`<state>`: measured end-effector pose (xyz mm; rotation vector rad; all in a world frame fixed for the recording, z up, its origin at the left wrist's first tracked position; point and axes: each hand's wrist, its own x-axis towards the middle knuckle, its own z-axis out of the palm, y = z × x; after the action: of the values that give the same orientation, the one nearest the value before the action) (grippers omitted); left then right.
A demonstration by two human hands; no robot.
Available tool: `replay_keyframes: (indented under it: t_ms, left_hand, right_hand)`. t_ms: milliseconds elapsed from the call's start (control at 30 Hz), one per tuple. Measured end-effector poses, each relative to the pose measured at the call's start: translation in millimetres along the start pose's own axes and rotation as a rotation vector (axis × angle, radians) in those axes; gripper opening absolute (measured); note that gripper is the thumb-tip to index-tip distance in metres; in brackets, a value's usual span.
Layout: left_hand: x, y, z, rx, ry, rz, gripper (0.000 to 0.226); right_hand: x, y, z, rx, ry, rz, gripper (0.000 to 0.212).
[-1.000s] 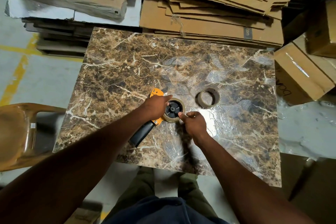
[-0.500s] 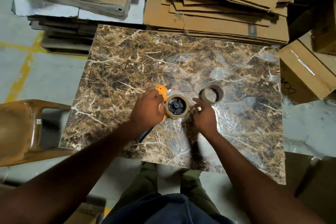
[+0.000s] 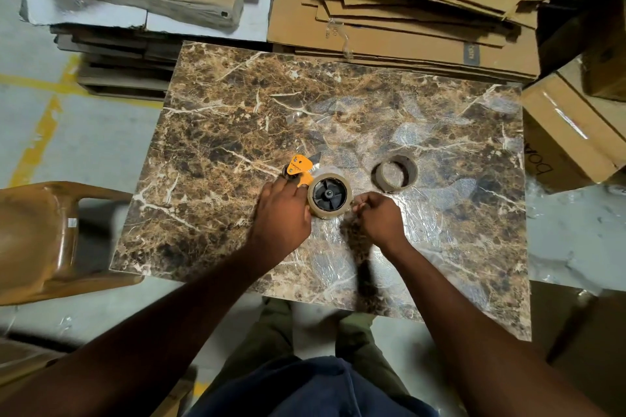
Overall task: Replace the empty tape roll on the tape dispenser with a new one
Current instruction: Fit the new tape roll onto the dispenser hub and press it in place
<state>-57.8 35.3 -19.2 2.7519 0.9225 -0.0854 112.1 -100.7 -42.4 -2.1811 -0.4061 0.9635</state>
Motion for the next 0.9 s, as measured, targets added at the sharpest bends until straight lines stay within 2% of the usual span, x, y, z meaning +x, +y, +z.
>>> replay_keyframes:
  t_ms: [133, 267, 367, 433, 567, 733, 900]
  left_hand:
    - [-8.0, 6.5, 2.7, -0.007, 0.012, 0.043, 0.029]
    - [-14.4, 19.2, 9.6, 0.007, -0.016, 0.031, 0.038]
    - [-16.2, 22.5, 16.9, -0.008, -0.035, -0.045, 0.045]
    - [-16.8, 20.9, 21.0, 0.001, -0.053, -0.078, 0.049]
    - [-15.2, 18.5, 27.6, 0.024, -0.068, -0.116, 0.044]
    - [-8.0, 17.9, 35.4, -0.065, -0.036, -0.192, 0.029]
    - [-8.1, 11.1, 41.4, -0.176, 0.011, -0.181, 0.016]
  right_hand:
    - [9.7, -13.2, -3.9, -0.064, -0.027, -0.074, 0.028]
    - [11.9, -10.0, -2.5, -0.013, -0.019, 0.026, 0.020]
    - [6.9, -6.3, 2.2, 0.112, -0.103, 0.151, 0.042]
    - [9.0, -5.3, 5.2, 0.081, -0.098, 0.159, 0.061]
    - [8.3, -13.6, 7.9, 0.132, -0.136, 0.221, 0.039]
    - [2.7, -18.1, 6.4, 0.103, -0.121, 0.223, 0.037]
    - [-1.5, -20.8, 8.9, 0.111, -0.115, 0.233, 0.036]
